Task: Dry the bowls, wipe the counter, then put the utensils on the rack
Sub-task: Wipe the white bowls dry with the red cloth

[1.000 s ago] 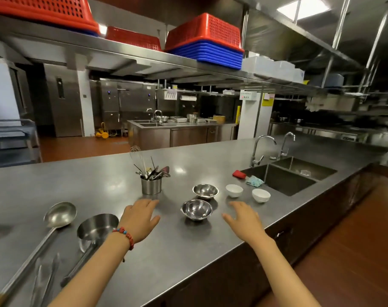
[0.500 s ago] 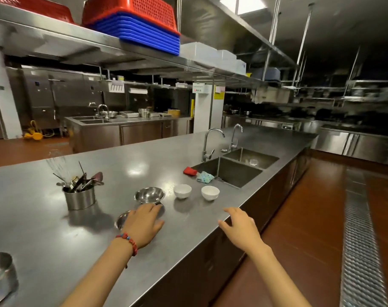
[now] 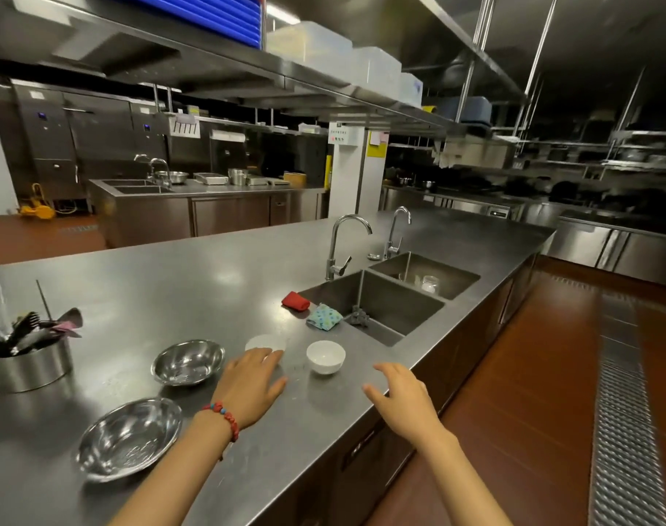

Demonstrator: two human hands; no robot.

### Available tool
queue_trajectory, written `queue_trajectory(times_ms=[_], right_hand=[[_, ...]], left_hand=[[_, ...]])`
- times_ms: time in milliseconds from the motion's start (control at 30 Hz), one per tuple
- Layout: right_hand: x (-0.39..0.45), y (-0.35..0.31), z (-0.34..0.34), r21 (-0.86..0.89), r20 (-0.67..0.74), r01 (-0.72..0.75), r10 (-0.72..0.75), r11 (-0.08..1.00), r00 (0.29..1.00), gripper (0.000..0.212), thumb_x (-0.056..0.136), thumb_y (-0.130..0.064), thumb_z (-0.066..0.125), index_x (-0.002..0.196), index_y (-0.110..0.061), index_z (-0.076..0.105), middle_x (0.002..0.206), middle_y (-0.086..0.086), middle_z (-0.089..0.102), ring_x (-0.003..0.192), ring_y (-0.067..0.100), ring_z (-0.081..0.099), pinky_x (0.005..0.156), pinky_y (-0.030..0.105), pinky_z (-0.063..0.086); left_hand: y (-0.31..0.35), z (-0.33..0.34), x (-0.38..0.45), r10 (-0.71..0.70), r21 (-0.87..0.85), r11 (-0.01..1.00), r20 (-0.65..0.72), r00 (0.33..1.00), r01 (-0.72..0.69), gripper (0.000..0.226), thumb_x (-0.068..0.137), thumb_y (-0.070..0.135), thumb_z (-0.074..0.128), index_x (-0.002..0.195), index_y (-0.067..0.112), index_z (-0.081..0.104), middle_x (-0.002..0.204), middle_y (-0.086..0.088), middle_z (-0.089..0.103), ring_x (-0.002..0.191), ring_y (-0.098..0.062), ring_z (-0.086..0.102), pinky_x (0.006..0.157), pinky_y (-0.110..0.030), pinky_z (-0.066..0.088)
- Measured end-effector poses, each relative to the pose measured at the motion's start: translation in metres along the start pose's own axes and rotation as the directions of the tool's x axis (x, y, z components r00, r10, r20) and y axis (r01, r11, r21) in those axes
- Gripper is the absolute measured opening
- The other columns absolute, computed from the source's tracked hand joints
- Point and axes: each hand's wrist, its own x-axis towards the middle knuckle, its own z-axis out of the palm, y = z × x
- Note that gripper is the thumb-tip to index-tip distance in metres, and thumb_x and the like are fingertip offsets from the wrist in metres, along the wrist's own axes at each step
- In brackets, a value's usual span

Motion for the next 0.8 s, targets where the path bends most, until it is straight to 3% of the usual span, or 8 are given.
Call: queue_trajectory(times_ms=[433,800], right_hand=[[0.258,0.057,0.052,0.05,0.109,-0.013,0.008,0.999,0.994,0.05,0.091,-0.04,0.051,0.135,-0.018,0.042,0.141,0.004,0.045,0.129,0.02,0.041,0.104,0.031,0.034],[0.409,0.082,0.095,0.145,0.196,0.061,-0.09,0.988,0.977,0.047,0.09,-0.036,0.055,0.131,-0.014,0.048,0.135,0.006,0.051,0.121,0.021,0.048,0.101,0.032,0.039]], left_hand=[[-0.072,0.104,0.221,-0.146,-0.032,0.989,0.048,0.988,0.147,0.05,0.093,0.04,0.04,0.14,0.023,0.03,0.145,0.0,0.037,0.131,-0.019,0.034,0.105,-0.033,0.028],[-0.088,0.163,0.323,-0.247,0.001,0.969,0.076,0.966,0.247,0.05,0.093,0.039,0.04,0.139,0.021,0.032,0.145,-0.001,0.037,0.133,-0.017,0.031,0.105,-0.032,0.026]])
